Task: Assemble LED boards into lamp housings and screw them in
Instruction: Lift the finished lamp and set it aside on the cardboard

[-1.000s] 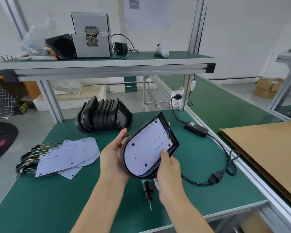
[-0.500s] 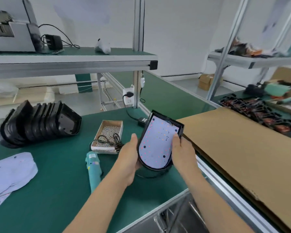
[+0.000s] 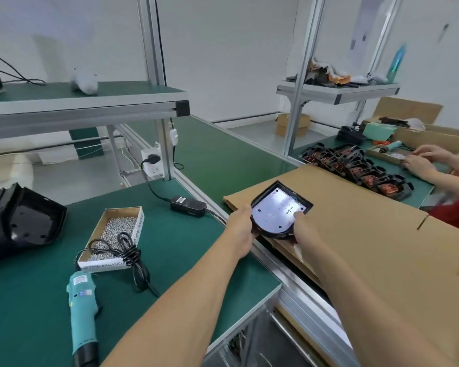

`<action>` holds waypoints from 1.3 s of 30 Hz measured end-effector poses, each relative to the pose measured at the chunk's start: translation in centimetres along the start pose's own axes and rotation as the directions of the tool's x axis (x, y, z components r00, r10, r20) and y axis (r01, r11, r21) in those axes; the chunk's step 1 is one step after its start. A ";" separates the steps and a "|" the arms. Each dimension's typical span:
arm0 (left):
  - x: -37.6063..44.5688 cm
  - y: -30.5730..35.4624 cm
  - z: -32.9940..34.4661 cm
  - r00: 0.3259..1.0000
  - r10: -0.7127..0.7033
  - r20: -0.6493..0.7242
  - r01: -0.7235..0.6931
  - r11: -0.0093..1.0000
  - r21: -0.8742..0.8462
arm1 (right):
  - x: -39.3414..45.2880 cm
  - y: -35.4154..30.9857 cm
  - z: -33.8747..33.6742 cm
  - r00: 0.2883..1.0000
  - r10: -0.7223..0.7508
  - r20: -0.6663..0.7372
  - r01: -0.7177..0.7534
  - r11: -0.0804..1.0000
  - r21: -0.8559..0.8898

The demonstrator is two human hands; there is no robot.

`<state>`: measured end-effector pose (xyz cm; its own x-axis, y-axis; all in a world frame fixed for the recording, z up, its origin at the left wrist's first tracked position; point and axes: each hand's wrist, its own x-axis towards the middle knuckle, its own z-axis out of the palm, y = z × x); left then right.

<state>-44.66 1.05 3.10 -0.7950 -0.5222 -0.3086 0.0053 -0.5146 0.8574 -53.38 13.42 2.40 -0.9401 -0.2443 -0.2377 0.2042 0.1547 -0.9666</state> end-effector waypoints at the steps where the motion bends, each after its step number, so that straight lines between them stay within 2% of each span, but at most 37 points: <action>1: 0.6 -0.4 0.5 1.000 -0.020 -0.008 0.020 0.999 0.033 | 0.6 0.3 -0.9 1.000 0.030 0.010 -0.029 0.999 -0.043; 6: 3.5 -2.4 2.1 0.993 -0.062 -0.103 0.073 0.992 0.101 | 2.8 1.5 -3.5 0.992 0.076 0.101 -0.060 0.987 -0.152; 8: 4.4 -2.7 2.3 0.990 -0.046 -0.137 0.070 0.981 0.180 | 3.2 2.0 -3.5 0.995 0.075 0.068 -0.066 0.991 -0.117; 11: 5.1 -2.5 2.7 0.974 0.037 -0.222 0.045 0.935 0.351 | 3.1 2.4 -1.9 0.993 0.098 -0.060 -0.100 0.995 -0.029; 12: 5.3 -2.5 2.7 0.964 0.076 -0.254 0.039 0.908 0.418 | 3.0 2.4 -1.3 0.991 0.066 -0.116 -0.075 0.994 -0.079; 14: 5.6 -2.6 2.4 0.952 0.124 -0.279 0.044 0.848 0.528 | 2.5 2.4 -0.4 0.978 -0.074 -0.194 -0.005 0.926 -0.378; 16: 6.0 -2.7 1.7 0.956 0.160 -0.247 0.013 0.816 0.577 | 1.8 2.3 -0.2 0.966 -0.141 -0.215 -0.013 0.807 -0.591; 19: 6.0 -3.0 0.9 0.979 0.177 -0.104 -0.077 0.786 0.614 | 1.4 2.8 -1.1 0.967 -0.133 -0.215 -0.075 0.661 -0.747; 22: 4.8 -3.1 0.8 0.976 0.220 -0.007 -0.170 0.775 0.609 | 1.4 3.3 -1.8 0.971 -0.179 -0.160 -0.034 0.558 -0.829; 24: 3.5 -3.0 0.7 0.965 0.261 0.023 -0.222 0.766 0.604 | 1.3 3.5 -2.2 0.967 -0.224 -0.120 0.019 0.536 -0.844; 26: 2.0 -2.7 0.1 0.946 0.323 0.026 -0.276 0.763 0.585 | 1.0 3.4 -2.4 0.965 -0.236 -0.113 0.036 0.548 -0.835; 29: -1.8 -1.3 -1.7 0.905 0.425 -0.006 -0.354 0.761 0.543 | -0.1 3.3 -2.1 0.941 -0.263 -0.214 0.009 0.651 -0.759; 30: -3.2 -0.7 -2.6 0.895 0.445 -0.027 -0.371 0.776 0.510 | -1.0 3.3 -1.4 0.921 -0.304 -0.243 0.046 0.706 -0.707; 32: -6.3 0.6 -5.1 0.869 0.492 -0.057 -0.432 0.810 0.397 | -3.7 3.2 1.4 0.868 -0.437 -0.236 0.258 0.802 -0.538; 35: -11.0 2.6 -10.3 0.821 0.563 -0.094 -0.500 0.789 0.356 | -9.5 2.8 7.4 0.804 -0.590 -0.070 0.544 0.779 -0.312; 39: -17.0 4.9 -19.0 0.735 0.633 -0.244 -0.480 0.739 0.473 | -18.3 2.8 15.8 0.734 -0.647 0.208 0.671 0.738 -0.072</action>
<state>-19.56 -5.48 4.68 -0.4330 -0.8753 0.2152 0.0984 0.1914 0.9766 -31.27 3.24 2.56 -0.7650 -0.4783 0.4313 -0.4998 0.0186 -0.8659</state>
